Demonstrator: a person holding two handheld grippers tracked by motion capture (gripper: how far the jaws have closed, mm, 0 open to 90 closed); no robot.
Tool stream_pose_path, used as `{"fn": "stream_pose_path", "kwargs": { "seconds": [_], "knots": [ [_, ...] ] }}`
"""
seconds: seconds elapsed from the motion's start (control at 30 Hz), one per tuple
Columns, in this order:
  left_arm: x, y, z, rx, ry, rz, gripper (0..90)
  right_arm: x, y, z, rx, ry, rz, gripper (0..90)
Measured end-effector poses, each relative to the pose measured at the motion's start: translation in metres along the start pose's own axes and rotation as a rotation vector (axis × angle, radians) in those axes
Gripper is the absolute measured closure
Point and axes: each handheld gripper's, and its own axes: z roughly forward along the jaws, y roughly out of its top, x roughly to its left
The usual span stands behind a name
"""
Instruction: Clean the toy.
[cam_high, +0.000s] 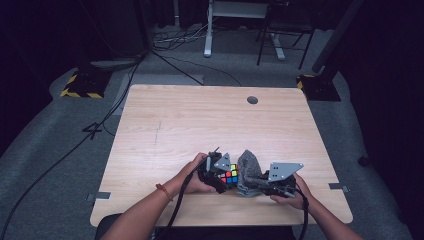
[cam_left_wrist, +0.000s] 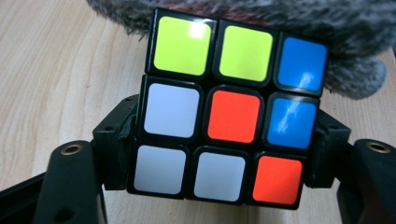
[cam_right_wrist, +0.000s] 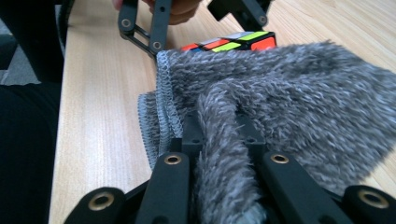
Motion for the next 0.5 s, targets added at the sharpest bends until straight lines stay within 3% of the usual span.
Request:
{"fn": "stream_pose_path", "kwargs": {
  "seconds": [0.07,0.23,0.4,0.5],
  "knots": [
    [-0.002,0.001,-0.001,0.003,0.005,0.012,30.5,-0.002,-0.001,0.0,0.002,-0.006,0.013,78.9],
    [-0.006,0.004,-0.005,0.018,0.017,0.039,33.0,-0.006,-0.002,0.007,0.024,-0.076,0.03,78.8],
    [-0.004,0.006,-0.01,0.025,0.04,0.033,33.1,-0.005,-0.001,0.011,0.036,-0.063,0.02,78.8],
    [-0.003,0.005,-0.012,0.029,0.06,0.027,33.2,-0.001,-0.001,0.011,0.051,-0.029,0.008,78.8]
  ]
}}
